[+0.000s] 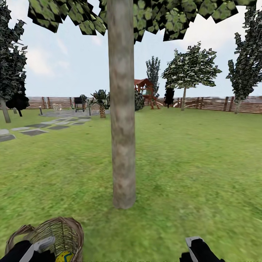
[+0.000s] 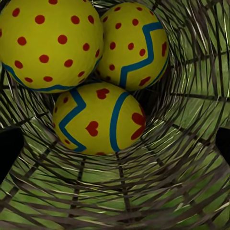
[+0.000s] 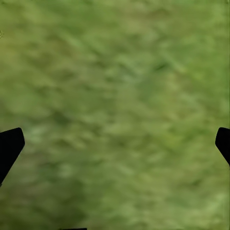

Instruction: Take the three Easter eggs out of the wicker basket on the lawn in the garden, then place them on the lawn next to a single tree (choose any tree) so that all three eggs are next to the same tree and none are left in the basket.

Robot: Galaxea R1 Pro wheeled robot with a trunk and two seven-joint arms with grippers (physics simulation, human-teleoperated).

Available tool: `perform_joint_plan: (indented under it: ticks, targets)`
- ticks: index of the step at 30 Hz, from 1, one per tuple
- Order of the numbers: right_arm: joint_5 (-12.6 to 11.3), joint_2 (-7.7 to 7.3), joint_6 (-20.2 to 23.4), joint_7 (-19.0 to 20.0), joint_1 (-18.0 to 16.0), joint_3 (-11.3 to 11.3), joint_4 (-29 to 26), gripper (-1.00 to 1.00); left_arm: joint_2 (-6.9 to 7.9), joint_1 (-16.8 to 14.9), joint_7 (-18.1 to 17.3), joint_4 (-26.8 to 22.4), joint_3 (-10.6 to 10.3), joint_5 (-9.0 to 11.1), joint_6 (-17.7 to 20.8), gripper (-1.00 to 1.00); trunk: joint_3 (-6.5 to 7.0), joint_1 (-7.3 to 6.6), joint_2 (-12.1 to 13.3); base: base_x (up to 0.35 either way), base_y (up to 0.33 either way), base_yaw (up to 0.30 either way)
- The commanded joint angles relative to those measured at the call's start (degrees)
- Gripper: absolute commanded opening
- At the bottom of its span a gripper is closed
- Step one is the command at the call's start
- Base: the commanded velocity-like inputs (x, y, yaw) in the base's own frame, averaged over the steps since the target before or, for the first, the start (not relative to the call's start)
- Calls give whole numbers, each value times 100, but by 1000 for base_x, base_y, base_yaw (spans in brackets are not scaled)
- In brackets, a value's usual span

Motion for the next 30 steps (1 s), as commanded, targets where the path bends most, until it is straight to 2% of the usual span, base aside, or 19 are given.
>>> perform_joint_plan:
  ticks: [1,6,11,22,30]
  targets:
    - [26,-10,12,-3,-3,21,-37,100,-4,-3,-24,-6,40,-20,37,100,-25,22,-44,0,0,0]
    - [0,-67,-164,1,-3,-27,-69,100,-4,-3,-24,-5,35,-20,37,100,-115,131,-245,0,0,0]
    - [26,-59,-413,-2,-3,13,-70,100,-4,-3,-24,-5,31,-20,35,100,-205,241,-445,0,0,0]
    - [59,-15,-455,-3,-3,44,-12,100,-13,-3,-16,-5,31,-20,34,100,-402,483,-887,0,0,0]
    - [58,-36,-456,-1,-3,35,-8,100,-22,-3,-15,-3,22,-20,26,100,-491,493,-892,0,0,0]
